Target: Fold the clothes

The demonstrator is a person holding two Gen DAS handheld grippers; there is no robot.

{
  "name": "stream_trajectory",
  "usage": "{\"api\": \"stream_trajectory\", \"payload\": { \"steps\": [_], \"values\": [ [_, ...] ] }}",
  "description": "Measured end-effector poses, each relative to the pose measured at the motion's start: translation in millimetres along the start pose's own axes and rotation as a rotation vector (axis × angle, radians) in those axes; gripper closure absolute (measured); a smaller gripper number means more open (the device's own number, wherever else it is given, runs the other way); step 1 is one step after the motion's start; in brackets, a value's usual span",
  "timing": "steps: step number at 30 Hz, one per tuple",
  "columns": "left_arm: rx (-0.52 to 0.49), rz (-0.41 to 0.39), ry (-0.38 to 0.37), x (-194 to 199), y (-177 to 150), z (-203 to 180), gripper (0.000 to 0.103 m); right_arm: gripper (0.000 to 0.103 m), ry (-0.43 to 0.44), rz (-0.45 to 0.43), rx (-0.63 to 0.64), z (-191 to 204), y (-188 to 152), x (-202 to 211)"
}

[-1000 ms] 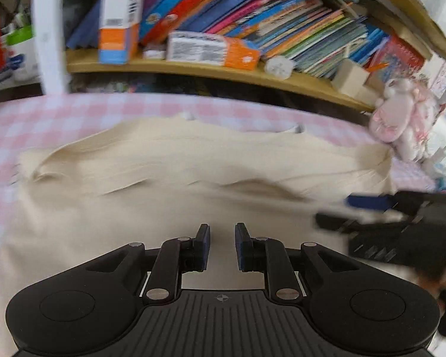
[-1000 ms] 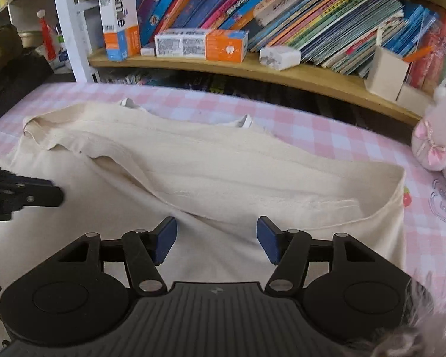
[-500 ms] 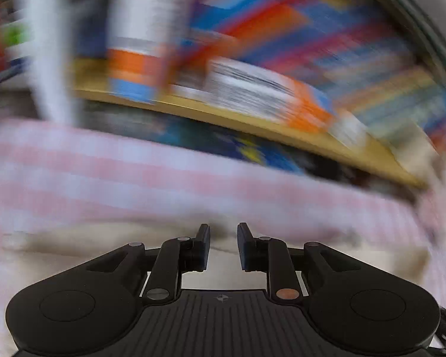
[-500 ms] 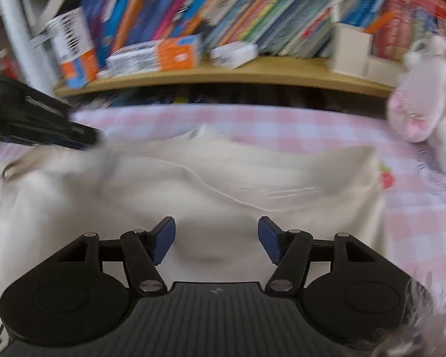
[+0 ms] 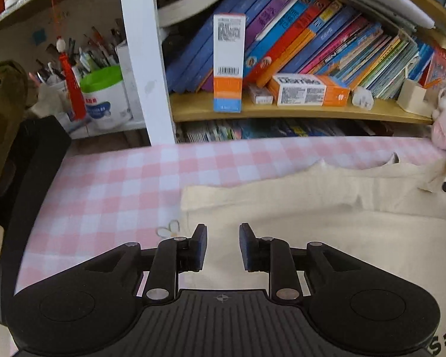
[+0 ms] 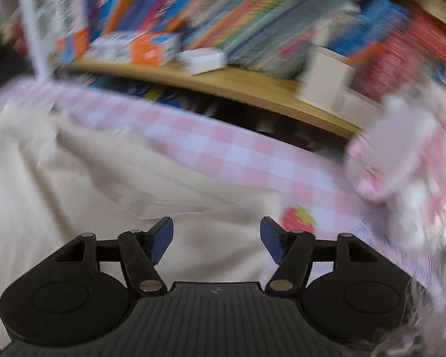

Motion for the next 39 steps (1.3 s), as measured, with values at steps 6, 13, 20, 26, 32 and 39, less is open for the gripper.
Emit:
{"api": "stream_trajectory", "payload": {
  "steps": [6,13,20,26,32,39],
  "values": [
    [0.113,-0.033,0.038,-10,7,1,0.078,0.040,-0.201,0.023,-0.106,5,40,-41],
    [0.128,-0.020,0.080,-14,-3,21,0.078,0.040,-0.006,-0.085,-0.160,12,40,1],
    [0.166,0.032,0.127,-48,9,38,0.078,0.043,0.176,-0.049,-0.049,82,42,3],
    [0.199,0.031,0.148,-62,12,48,0.063,0.040,-0.009,0.070,-0.318,67,46,-29],
    [0.209,-0.036,0.083,-60,9,50,0.091,0.043,-0.017,0.024,-0.335,58,28,5],
    [0.259,-0.102,0.071,-51,15,59,0.097,0.043,-0.138,0.075,-0.229,40,-29,26]
  ]
}}
Point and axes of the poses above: each gripper's, at about its wrist camera, not at the fingertips, and x roughly against the way its jaws point, z to its left, y to its top, the point moved 5 cm from there along -x, roughly the way its jaws point, and after that the axes turned 15 degrees about -y, right-handed, at the moved point
